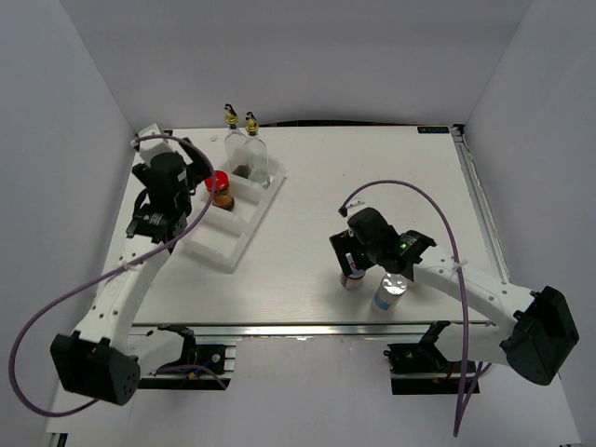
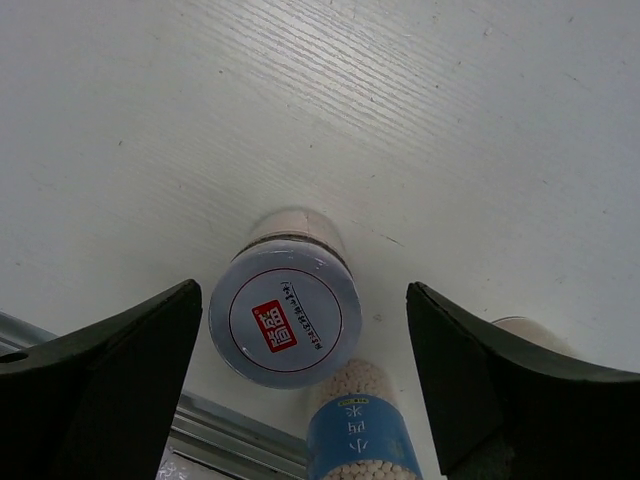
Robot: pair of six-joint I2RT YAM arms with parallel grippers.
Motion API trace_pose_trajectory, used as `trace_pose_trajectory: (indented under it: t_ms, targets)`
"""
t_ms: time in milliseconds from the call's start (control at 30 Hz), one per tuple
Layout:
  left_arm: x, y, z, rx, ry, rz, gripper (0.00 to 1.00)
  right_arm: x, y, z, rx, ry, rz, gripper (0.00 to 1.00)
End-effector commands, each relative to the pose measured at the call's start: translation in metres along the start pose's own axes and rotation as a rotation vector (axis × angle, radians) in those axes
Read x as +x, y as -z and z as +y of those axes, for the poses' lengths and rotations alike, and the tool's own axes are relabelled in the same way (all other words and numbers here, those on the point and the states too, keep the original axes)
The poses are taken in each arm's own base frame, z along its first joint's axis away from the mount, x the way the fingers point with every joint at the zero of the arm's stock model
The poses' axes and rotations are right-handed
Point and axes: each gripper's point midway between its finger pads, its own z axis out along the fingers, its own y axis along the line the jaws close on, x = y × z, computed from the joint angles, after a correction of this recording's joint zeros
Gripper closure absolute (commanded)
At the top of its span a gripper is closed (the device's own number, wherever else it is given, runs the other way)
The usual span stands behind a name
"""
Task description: Organize the condiment bottles
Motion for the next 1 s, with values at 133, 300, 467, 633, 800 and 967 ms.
trace_pose_trajectory:
  t_ms: [133, 300, 467, 633, 800, 967]
  targets:
    - [0.019, 0.036, 0.057, -0.179, 0.098, -0.02, 0.02, 0.012, -0.011, 0.003, 0.01, -0.028, 0.042, 0.13]
    - [0.026, 0.053, 0.085, -0.279, 0.106, -0.033, 0.02, 0.019, -0.015, 0.007, -0.007, -0.043, 0.069, 0.15]
    - [0.029, 0.062, 0.097, -0.318, 0.138, -0.044, 0.02, 0.028, -0.021, 0.015, -0.041, -0.051, 0.12, 0.32]
    - [0.034, 0.065, 0.099, -0.302, 0.17, -0.055, 0.02, -0.013, -0.011, 0.026, -0.092, -0.065, 0.006, 0.78]
    - [0.044, 0.069, 0.112, -0.357, 0.161, -0.052, 0.02, -0.098, 0.013, 0.068, -0.272, 0.007, -0.239, 0.88]
    - [0.053, 0.068, 0.111, -0.329, 0.178, -0.049, 0.02, -0.188, 0.022, 0.106, -0.319, 0.092, -0.438, 0.88]
